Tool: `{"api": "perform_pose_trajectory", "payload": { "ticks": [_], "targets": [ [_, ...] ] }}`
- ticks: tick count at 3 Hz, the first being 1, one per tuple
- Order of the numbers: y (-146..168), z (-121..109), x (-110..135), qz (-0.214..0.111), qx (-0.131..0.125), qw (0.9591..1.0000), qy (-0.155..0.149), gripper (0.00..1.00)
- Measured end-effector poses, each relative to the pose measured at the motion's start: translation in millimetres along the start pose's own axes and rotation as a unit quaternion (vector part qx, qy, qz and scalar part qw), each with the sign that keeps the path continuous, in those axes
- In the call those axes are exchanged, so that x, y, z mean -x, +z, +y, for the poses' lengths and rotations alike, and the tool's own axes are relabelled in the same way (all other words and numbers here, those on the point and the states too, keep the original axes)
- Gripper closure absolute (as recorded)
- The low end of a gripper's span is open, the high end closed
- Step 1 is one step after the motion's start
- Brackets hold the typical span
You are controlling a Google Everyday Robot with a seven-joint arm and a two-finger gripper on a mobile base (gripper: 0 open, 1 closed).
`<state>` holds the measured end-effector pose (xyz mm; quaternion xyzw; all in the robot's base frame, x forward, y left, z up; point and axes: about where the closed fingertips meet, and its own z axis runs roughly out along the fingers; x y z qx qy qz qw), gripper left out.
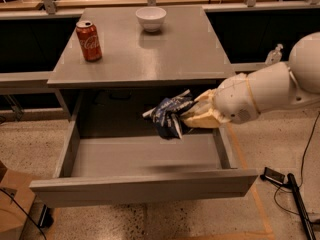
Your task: Place blue chip bag into top drawer
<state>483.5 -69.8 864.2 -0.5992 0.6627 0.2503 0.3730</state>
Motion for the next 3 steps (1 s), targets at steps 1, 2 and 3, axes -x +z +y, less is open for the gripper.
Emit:
{"api": "perform_pose_trajectory", "payload": {
  "ticks": [1,2,3],
  "targets": [
    [38,-1,-40,-0.004,-0.004,0.9995,0.030,0.61],
    [69,-18,-70,-0.014,-0.018,0.9984,0.051,0.36],
    [88,-24,-100,-0.009,-0.022,0.9966,0.078,0.13]
  ]
}}
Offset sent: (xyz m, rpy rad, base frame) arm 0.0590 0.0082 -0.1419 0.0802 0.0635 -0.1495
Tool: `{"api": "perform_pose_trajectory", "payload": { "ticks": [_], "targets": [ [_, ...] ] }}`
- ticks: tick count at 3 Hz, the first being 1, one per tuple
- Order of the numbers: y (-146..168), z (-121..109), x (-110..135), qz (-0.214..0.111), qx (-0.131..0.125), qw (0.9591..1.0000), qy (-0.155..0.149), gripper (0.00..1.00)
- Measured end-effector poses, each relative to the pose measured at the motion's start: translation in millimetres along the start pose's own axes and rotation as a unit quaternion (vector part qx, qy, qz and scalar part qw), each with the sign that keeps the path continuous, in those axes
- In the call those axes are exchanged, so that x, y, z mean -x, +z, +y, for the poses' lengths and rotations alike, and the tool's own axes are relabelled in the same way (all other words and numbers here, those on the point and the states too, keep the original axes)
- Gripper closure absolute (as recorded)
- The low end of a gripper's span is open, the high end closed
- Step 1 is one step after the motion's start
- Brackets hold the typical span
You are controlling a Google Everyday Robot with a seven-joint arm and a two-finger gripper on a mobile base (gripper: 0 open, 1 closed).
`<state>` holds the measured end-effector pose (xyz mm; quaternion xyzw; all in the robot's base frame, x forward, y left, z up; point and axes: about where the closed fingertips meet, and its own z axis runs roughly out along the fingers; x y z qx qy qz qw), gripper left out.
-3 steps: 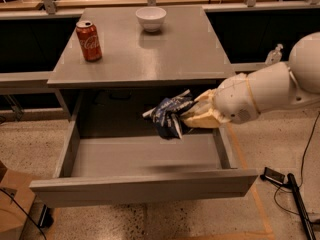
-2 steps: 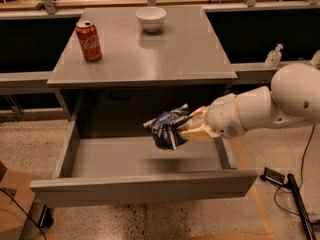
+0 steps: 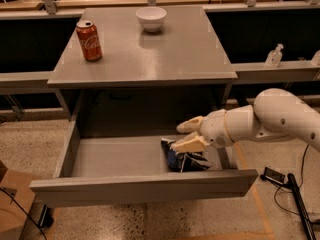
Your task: Place blue chip bag into top drawer
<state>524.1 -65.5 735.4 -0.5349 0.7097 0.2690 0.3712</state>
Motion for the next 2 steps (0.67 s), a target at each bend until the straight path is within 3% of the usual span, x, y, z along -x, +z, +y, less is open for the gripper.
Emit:
{"api": "perform_pose_trajectory", "payload": {
  "ticks": [1,2],
  "targets": [
    [7.4,-4.6,-19.9,0.003,-0.011,0.9996,0.026,0.00],
    [7.7,-5.0,-19.7,0.003,-0.012,0.9996,0.026,0.00]
  ]
}}
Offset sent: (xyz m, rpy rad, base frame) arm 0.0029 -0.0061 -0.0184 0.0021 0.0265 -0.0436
